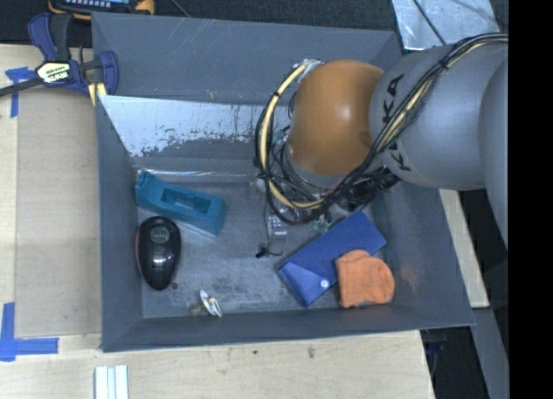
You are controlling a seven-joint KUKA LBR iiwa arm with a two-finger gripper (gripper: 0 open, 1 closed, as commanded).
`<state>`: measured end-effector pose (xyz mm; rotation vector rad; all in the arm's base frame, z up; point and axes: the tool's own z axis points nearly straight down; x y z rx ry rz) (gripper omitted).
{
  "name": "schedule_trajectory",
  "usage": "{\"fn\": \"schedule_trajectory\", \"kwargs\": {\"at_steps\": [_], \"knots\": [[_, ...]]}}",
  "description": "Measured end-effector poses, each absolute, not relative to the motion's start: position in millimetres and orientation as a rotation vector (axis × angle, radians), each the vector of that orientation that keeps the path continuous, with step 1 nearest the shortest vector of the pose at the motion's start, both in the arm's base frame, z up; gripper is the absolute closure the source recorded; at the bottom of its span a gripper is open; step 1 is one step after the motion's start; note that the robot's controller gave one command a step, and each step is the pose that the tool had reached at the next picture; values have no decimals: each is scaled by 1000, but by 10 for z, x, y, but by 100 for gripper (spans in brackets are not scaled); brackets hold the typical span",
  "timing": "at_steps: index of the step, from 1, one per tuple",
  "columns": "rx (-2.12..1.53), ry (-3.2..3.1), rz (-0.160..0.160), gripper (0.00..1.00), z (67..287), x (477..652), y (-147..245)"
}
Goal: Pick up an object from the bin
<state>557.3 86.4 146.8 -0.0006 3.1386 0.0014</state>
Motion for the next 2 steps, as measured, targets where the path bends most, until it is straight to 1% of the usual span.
{"fn": "schedule_trajectory", "kwargs": {"at_steps": [1, 2], "knots": [[-154, 3126, 3, 0, 1250, 5293, 635], [-521, 3103, -7, 0, 985, 5085, 495]]}}
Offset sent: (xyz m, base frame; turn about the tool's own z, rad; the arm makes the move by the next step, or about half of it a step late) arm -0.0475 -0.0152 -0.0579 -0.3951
